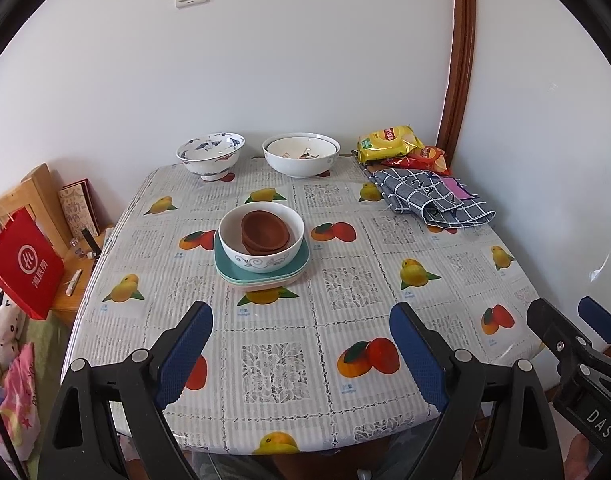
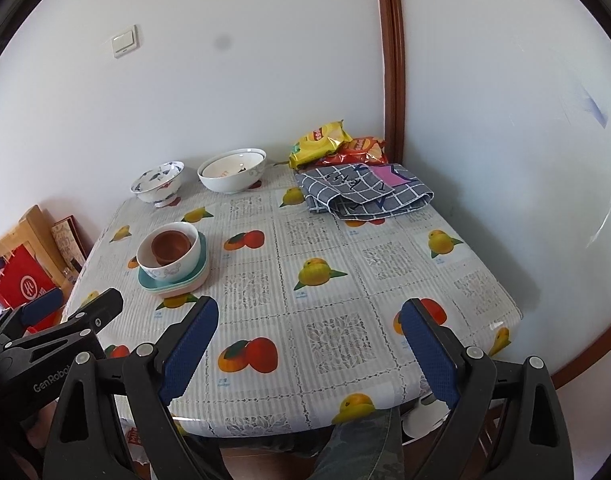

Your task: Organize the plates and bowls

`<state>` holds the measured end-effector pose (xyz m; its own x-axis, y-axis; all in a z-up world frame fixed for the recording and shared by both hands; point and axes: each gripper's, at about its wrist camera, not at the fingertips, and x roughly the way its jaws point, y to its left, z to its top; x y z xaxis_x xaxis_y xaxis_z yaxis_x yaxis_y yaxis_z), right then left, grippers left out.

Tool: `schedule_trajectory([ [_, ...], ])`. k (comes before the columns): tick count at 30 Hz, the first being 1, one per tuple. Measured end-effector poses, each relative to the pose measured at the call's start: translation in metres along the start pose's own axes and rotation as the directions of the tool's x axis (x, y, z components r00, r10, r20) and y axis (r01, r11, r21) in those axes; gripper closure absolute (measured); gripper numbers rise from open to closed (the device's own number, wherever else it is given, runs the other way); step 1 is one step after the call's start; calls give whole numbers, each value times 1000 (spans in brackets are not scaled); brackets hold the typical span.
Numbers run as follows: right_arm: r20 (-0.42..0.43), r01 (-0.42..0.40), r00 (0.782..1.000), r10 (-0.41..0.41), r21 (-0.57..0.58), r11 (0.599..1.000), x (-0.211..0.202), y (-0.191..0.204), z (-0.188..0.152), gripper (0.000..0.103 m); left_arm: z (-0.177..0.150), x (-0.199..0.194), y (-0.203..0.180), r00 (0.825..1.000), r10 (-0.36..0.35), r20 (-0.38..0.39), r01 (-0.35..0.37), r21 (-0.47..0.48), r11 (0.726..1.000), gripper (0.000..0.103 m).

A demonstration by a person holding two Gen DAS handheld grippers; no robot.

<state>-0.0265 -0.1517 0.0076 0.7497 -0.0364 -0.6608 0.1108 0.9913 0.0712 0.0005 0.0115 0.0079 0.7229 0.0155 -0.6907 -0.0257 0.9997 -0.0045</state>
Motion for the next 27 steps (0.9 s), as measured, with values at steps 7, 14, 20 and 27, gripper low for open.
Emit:
schedule_trajectory([
  [7,1,1,1000,-1,-8,1000,0,3,-1,11,0,-2,3,1000,6,6,-6,-10,1000,13],
  [14,4,3,1000,-3,-13,1000,-1,6,-1,11,0,-2,3,1000,3,6,-3,-10,1000,13],
  [20,5,2,1000,-2,-11,1000,-1,6,-1,11,-1,-2,3,1000,3,7,-3,-12,1000,13],
  [27,6,2,1000,-2,-13,1000,-1,7,-1,11,-2,-2,2,1000,2,7,-2,-12,1000,13],
])
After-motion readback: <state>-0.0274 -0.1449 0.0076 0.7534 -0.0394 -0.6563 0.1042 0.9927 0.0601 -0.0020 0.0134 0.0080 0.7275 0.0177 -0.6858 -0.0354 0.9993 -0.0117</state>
